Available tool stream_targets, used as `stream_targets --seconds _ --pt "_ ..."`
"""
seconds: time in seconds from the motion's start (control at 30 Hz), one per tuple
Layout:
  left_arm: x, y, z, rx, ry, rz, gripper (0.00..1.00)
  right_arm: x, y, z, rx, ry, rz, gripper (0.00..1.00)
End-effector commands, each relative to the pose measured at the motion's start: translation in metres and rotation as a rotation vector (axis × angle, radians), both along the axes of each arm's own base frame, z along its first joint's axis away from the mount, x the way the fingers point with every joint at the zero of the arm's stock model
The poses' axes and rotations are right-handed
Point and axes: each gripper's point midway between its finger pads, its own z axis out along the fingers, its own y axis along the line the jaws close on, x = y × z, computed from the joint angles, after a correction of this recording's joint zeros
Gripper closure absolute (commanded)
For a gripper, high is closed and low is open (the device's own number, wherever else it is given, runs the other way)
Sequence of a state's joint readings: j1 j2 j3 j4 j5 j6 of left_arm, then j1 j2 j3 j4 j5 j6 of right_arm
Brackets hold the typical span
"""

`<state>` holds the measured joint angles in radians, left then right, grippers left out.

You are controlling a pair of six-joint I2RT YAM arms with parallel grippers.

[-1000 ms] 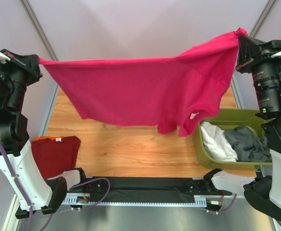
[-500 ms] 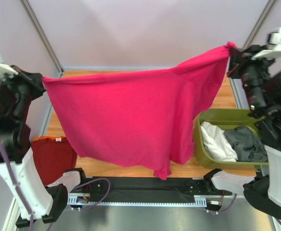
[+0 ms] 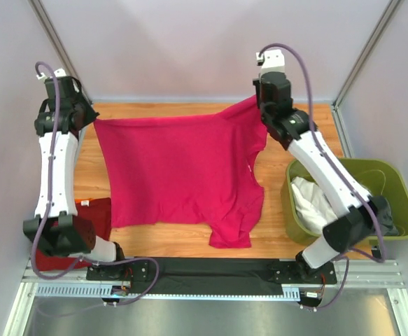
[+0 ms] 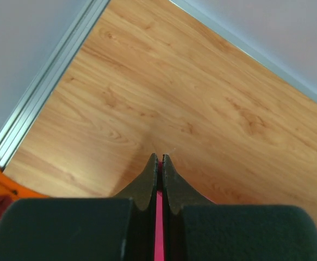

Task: Fold and stack the t-shirts
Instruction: Flatten the tshirt out

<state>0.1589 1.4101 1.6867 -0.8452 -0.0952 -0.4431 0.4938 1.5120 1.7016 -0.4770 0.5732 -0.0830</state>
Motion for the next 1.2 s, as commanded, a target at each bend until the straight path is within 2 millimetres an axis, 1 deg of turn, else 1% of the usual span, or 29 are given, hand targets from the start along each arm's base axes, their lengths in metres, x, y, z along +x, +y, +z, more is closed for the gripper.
stream_targets --seconds 0.0,0.03,0.1,0.13,0.17,0.2,0.23,0.3,0.33,0.4,0.43,0.47,0.5,0.6,0.63,0.7,0.73,0.77,0.8,0.83,0.87,0.9,0.93,0.97,1.0,1.03,1.1,1.13,1.17 --pt "0.049 0.018 0.001 0.025 -0.103 0.052 1.0 0.046 -0.011 0.004 -0.028 -0.113 -0.132 1.0" --pt "0.063 0.022 -0.016 0.023 -0.075 0.064 1.0 0.068 -0.004 -0.011 -0.034 -0.105 -0.141 1.0" --pt "0.083 0.026 -0.022 0.02 -0.087 0.073 1.0 0.094 -0.002 -0.026 -0.019 -0.095 -0.15 1.0" --pt "0.098 0.027 -0.033 0.017 -0.073 0.068 1.0 0.113 0.005 -0.055 -0.031 -0.053 -0.145 1.0" --pt "0.108 0.028 -0.038 0.016 -0.071 0.058 1.0 0.124 0.009 -0.047 -0.012 -0.078 -0.142 1.0" --pt "0.12 0.029 -0.04 0.02 -0.08 0.051 1.0 0.134 0.008 -0.054 -0.01 -0.073 -0.144 1.0" --pt "0.137 0.03 -0.051 0.019 -0.068 0.038 1.0 0.15 0.015 -0.076 -0.019 -0.057 -0.133 1.0" --pt "0.156 0.029 -0.06 0.025 -0.067 0.025 1.0 0.166 0.022 -0.073 -0.008 -0.093 -0.122 1.0" --pt "0.17 0.031 -0.071 0.036 -0.054 0.014 1.0 0.176 0.027 -0.089 -0.018 -0.08 -0.114 1.0" --pt "0.186 0.032 -0.077 0.048 -0.063 0.002 1.0 0.187 0.032 -0.077 -0.002 -0.125 -0.103 1.0" --pt "0.196 0.034 -0.079 0.06 -0.069 -0.007 1.0 0.193 0.034 -0.082 -0.011 -0.123 -0.102 0.99" --pt "0.201 0.035 -0.077 0.066 -0.083 -0.011 1.0 0.196 0.034 -0.078 -0.008 -0.134 -0.103 1.0" --pt "0.205 0.035 -0.074 0.072 -0.095 -0.016 1.0 0.198 0.036 -0.061 0.008 -0.169 -0.098 1.0" --pt "0.215 0.029 -0.051 0.074 -0.168 -0.061 1.0 0.193 0.036 -0.031 0.032 -0.219 -0.089 1.0" --pt "0.213 0.023 -0.037 0.068 -0.201 -0.086 1.0 0.184 0.034 -0.009 0.059 -0.25 -0.083 1.0" --pt "0.21 0.016 -0.021 0.048 -0.237 -0.109 1.0 0.17 0.035 0.014 0.086 -0.278 -0.061 1.0" --pt "0.207 0.011 -0.022 0.008 -0.235 -0.137 1.0 0.153 0.034 0.033 0.103 -0.299 -0.038 1.0" --pt "0.2 0.008 -0.029 -0.011 -0.198 -0.14 1.0 0.143 0.033 0.044 0.107 -0.315 -0.031 1.0" --pt "0.193 0.004 -0.02 -0.022 -0.204 -0.149 1.0 0.118 0.031 0.078 0.132 -0.375 -0.012 1.0" --pt "0.187 0.001 -0.029 -0.039 -0.181 -0.151 1.0 0.111 0.032 0.07 0.114 -0.358 -0.002 1.0" --pt "0.183 -0.001 -0.025 -0.047 -0.196 -0.148 1.0 0.1 0.03 0.076 0.111 -0.37 0.001 1.0" --pt "0.174 -0.005 -0.013 -0.07 -0.226 -0.141 1.0 0.082 0.023 0.097 0.121 -0.403 -0.003 1.0" --pt "0.167 -0.009 -0.032 -0.102 -0.194 -0.142 1.0 0.074 0.02 0.102 0.125 -0.405 -0.003 1.0" --pt "0.166 -0.012 -0.031 -0.117 -0.22 -0.146 1.0 0.07 0.017 0.096 0.121 -0.389 -0.009 1.0" --pt "0.162 -0.017 -0.032 -0.153 -0.225 -0.144 1.0 0.057 0.008 0.105 0.121 -0.398 -0.02 1.0" --pt "0.15 -0.022 -0.04 -0.17 -0.209 -0.142 1.0 0.053 0.006 0.102 0.109 -0.385 -0.018 1.0" --pt "0.139 -0.034 -0.037 -0.174 -0.232 -0.164 1.0 0.044 0.002 0.091 0.092 -0.342 -0.02 1.0" --pt "0.126 -0.039 -0.035 -0.168 -0.235 -0.17 1.0 0.031 -0.004 0.102 0.115 -0.359 -0.019 1.0" --pt "0.119 -0.043 -0.029 -0.155 -0.244 -0.181 1.0 0.024 -0.006 0.105 0.123 -0.364 -0.012 1.0"
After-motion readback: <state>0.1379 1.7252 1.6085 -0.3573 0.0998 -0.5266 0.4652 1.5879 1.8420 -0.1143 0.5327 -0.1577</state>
